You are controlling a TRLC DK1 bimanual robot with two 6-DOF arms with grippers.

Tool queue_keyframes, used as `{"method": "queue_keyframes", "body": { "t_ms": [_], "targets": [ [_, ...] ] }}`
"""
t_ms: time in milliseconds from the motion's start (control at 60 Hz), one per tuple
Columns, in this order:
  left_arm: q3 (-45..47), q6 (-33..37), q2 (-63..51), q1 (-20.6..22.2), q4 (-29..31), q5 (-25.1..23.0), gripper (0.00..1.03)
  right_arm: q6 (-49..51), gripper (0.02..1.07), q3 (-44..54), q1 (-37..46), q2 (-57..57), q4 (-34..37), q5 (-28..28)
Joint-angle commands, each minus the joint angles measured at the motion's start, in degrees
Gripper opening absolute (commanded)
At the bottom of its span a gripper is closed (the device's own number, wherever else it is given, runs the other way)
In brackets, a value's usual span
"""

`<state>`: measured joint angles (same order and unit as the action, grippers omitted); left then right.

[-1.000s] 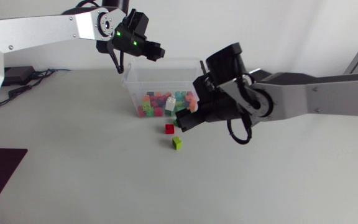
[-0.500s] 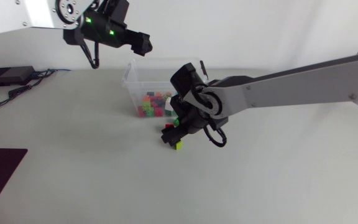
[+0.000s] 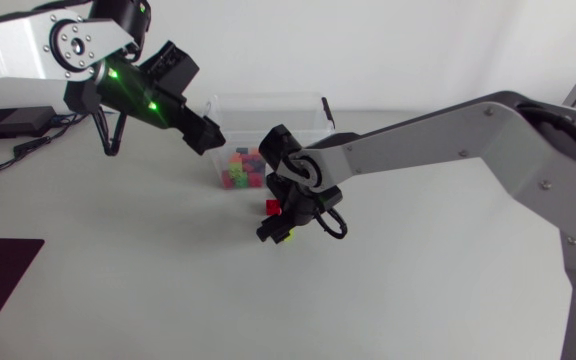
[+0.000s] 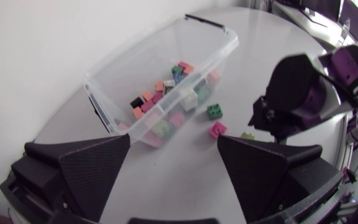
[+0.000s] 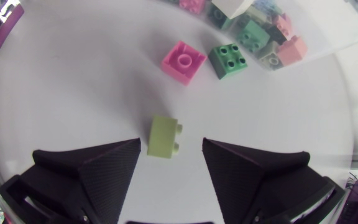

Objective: Place the duplo bricks in the container

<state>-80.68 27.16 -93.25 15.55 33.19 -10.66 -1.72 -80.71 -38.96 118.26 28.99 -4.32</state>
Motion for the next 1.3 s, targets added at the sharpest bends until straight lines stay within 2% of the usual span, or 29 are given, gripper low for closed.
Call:
{"method": "queue_keyframes", "body": {
  "t_ms": [0,117,300,500,600,967,1283],
  "targets": [
    [3.60,3.87,1.14,0.88,1.09,-0.51,0.98,-1.54,0.69,-2.00,0.29,2.24,1.24,-0.17],
    [5.54,5.54,0.70,1.94,1.44,-0.51,0.98,-1.89,0.61,-4.02,0.29,3.91,2.74,-0.17],
    [7.56,7.74,-1.23,2.55,1.44,-0.51,0.98,-2.50,0.60,-7.10,0.20,6.46,4.84,-0.08],
    [9.14,9.05,-3.08,3.35,1.35,-0.51,0.98,-2.68,0.46,-8.68,0.11,7.69,5.90,-0.08],
    [9.23,9.76,-4.66,4.05,1.09,-0.51,0.97,-2.59,0.32,-8.94,0.02,8.04,6.25,-0.08],
    [3.69,10.02,-14.59,7.30,-0.06,0.46,0.96,-2.33,0.31,-4.20,0.64,1.98,7.04,1.94],
    [1.41,11.43,-20.65,8.27,-5.15,0.46,0.96,-1.01,0.31,7.05,6.35,-13.05,4.49,8.45]
  ]
}}
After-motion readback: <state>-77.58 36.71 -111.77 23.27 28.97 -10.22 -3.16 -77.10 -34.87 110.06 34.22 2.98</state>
